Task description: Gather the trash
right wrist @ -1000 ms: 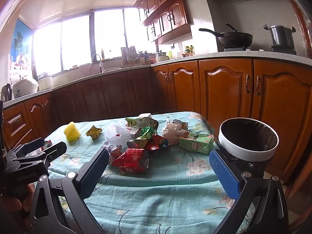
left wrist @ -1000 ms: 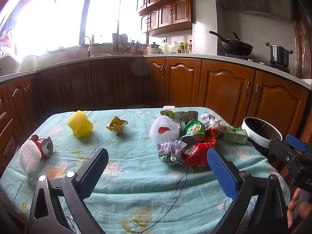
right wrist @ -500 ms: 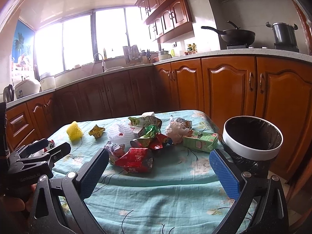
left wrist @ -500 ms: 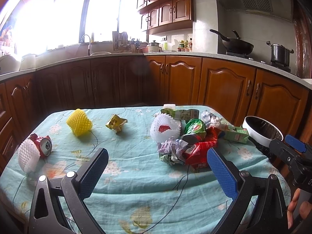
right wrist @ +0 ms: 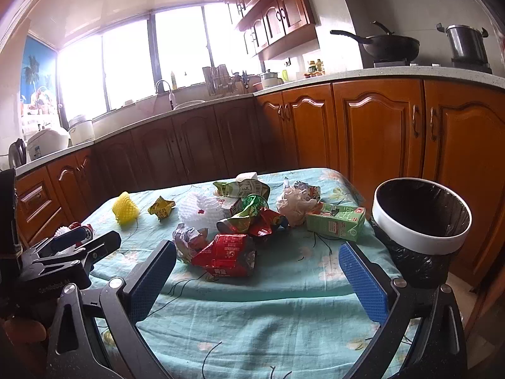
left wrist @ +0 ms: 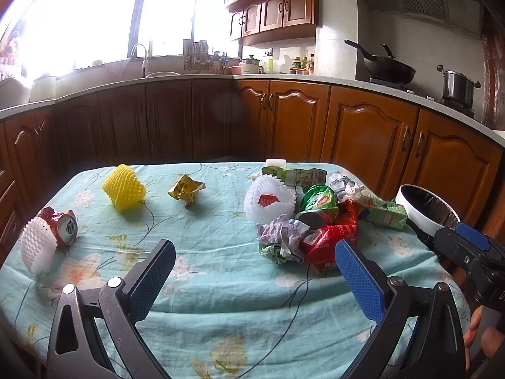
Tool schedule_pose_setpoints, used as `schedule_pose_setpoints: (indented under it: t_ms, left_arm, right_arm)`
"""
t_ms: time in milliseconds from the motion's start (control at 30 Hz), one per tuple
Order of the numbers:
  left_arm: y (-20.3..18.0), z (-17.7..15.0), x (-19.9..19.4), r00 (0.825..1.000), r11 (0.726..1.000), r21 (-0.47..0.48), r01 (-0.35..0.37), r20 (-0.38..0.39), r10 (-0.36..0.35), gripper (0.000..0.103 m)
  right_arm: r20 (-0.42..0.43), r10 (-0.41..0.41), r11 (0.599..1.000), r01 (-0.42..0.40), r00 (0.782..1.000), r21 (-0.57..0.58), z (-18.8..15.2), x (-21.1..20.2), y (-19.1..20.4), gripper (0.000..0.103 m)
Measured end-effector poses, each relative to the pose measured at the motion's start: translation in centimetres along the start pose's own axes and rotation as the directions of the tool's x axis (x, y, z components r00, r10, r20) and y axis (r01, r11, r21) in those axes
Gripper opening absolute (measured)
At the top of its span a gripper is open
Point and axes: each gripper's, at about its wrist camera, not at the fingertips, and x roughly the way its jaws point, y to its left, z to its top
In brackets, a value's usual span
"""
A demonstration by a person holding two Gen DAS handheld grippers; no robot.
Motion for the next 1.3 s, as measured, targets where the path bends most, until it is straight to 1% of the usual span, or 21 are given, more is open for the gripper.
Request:
schedule_pose_setpoints:
  t_ms: [233,333,400,433,500,533,600,633,700,800,933,1033,1067,1100,1133,1167,1200,1233,1300]
  left_arm:
    - [0.8,1.0,2.5,0.997,0.999,-0.038,0.021,-0.076,-0.024,0.101]
    - [1.2,1.6,3.8,0.994,0.998,-0.050,0.028,-0.105,-0.034,0.099]
    - [1.3,2.0,4.6,0.991,0.998,-0.053,0.039,-0.124,-0.045,0.096]
    - [1.3,2.1,5.2,0.990,0.998,-0.054,0.046,-0.134,-0.053,0.095]
    - [1.2,2.4,6.1,0.985,0.997,-0.055,0.060,-0.156,-0.068,0.092]
    - [1.2,2.6,6.7,0.983,0.996,-0.055,0.067,-0.168,-0.076,0.092]
    - [1.2,2.7,7.8,0.978,0.996,-0.053,0.078,-0.190,-0.086,0.086]
    - [1.2,2.8,8.4,0.974,0.995,-0.054,0.086,-0.206,-0.096,0.084]
    - [1.2,3.0,9.5,0.967,0.993,-0.061,0.098,-0.231,-0.109,0.081]
    - [1.3,3.1,11.3,0.957,0.993,-0.061,0.100,-0.267,-0.113,0.077]
    - [1.4,3.3,13.7,0.943,0.991,-0.074,0.112,-0.307,-0.129,0.070]
    - [1.5,3.4,14.9,0.935,0.989,-0.084,0.123,-0.325,-0.144,0.062]
    - [1.4,3.3,15.1,0.931,0.988,-0.088,0.129,-0.331,-0.151,0.055]
    - [1.3,3.2,15.5,0.928,0.986,-0.091,0.137,-0.336,-0.160,0.047]
    - [1.3,3.1,15.7,0.924,0.984,-0.095,0.149,-0.341,-0.173,0.042]
    - [1.2,3.0,15.9,0.920,0.982,-0.099,0.160,-0.346,-0.185,0.030]
    - [1.2,2.9,16.0,0.918,0.982,-0.096,0.165,-0.348,-0.188,0.022]
    - [1.2,2.8,15.9,0.919,0.981,-0.091,0.169,-0.346,-0.191,0.021]
    - [1.2,2.7,15.5,0.920,0.980,-0.088,0.179,-0.339,-0.198,0.014]
  right_arm:
    - [-0.056,0.045,0.998,-0.042,0.997,0.056,0.3,1.9,-1.0,0.102]
    - [-0.086,0.081,0.994,-0.074,0.993,0.086,0.5,3.0,-1.4,0.096]
    - [-0.111,0.104,0.990,-0.092,0.988,0.110,0.6,3.8,-1.7,0.087]
    - [-0.123,0.115,0.988,-0.100,0.986,0.120,0.6,4.3,-1.8,0.084]
    - [-0.150,0.137,0.983,-0.116,0.979,0.142,0.7,5.2,-2.0,0.074]
    - [-0.164,0.147,0.981,-0.123,0.975,0.152,0.6,5.7,-2.1,0.072]
    - [-0.188,0.169,0.976,-0.137,0.968,0.172,0.6,6.6,-2.3,0.063]
    - [-0.200,0.177,0.973,-0.141,0.964,0.181,0.5,7.1,-2.4,0.061]
    - [-0.227,0.200,0.967,-0.154,0.953,0.204,0.3,8.1,-2.6,0.053]
    - [-0.267,0.234,0.956,-0.172,0.935,0.236,0.0,9.6,-2.7,0.047]
    - [-0.308,0.268,0.947,-0.190,0.913,0.260,-0.4,11.5,-2.6,0.044]
    - [-0.328,0.298,0.938,-0.211,0.897,0.274,-0.5,12.6,-2.3,0.040]
    - [-0.333,0.308,0.935,-0.219,0.891,0.279,-0.5,12.9,-2.1,0.038]
    - [-0.338,0.315,0.933,-0.225,0.887,0.280,-0.6,13.2,-2.0,0.033]
    - [-0.345,0.318,0.933,-0.227,0.883,0.279,-0.6,13.3,-1.9,0.029]
    - [-0.350,0.322,0.933,-0.232,0.880,0.275,-0.7,13.5,-1.7,0.020]
    - [-0.351,0.327,0.932,-0.238,0.877,0.273,-0.7,13.6,-1.6,0.011]
    - [-0.348,0.328,0.932,-0.242,0.878,0.269,-0.7,13.5,-1.5,0.010]
    - [-0.337,0.334,0.932,-0.255,0.880,0.258,-0.6,12.8,-1.3,0.005]
